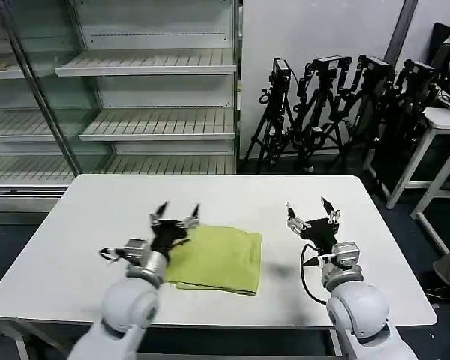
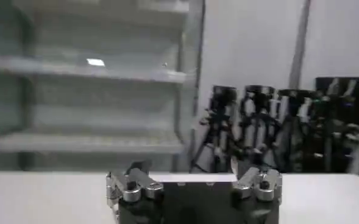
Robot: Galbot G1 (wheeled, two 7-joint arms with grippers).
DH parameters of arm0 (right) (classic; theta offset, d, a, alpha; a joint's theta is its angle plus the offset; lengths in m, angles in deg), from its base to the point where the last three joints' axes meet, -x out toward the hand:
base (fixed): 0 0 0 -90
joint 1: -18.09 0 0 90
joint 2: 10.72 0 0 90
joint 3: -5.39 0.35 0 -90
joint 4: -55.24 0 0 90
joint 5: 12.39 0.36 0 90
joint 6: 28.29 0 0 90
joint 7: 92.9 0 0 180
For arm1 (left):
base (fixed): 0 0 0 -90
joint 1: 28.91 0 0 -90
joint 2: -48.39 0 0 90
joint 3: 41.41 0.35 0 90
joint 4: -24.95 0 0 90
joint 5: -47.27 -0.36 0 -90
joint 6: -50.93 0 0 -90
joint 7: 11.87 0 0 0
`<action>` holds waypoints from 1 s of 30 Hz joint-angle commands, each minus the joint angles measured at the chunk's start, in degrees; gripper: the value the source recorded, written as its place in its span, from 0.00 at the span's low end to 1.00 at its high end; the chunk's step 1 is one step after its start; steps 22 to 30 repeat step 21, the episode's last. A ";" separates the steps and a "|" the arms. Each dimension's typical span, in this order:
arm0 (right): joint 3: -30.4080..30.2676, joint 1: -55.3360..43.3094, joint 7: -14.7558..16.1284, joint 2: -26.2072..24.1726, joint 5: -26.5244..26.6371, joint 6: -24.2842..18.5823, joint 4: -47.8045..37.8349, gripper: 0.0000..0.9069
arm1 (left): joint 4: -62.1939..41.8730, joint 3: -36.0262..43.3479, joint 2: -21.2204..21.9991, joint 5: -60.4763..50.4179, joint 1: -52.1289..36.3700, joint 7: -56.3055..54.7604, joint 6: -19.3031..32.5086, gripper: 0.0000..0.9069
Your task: Fold and organize the clothes.
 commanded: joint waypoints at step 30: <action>1.82 1.67 1.47 2.47 -7.83 -6.15 -3.07 1.00 | -3.01 -19.31 -7.02 -8.71 7.49 18.29 13.11 1.00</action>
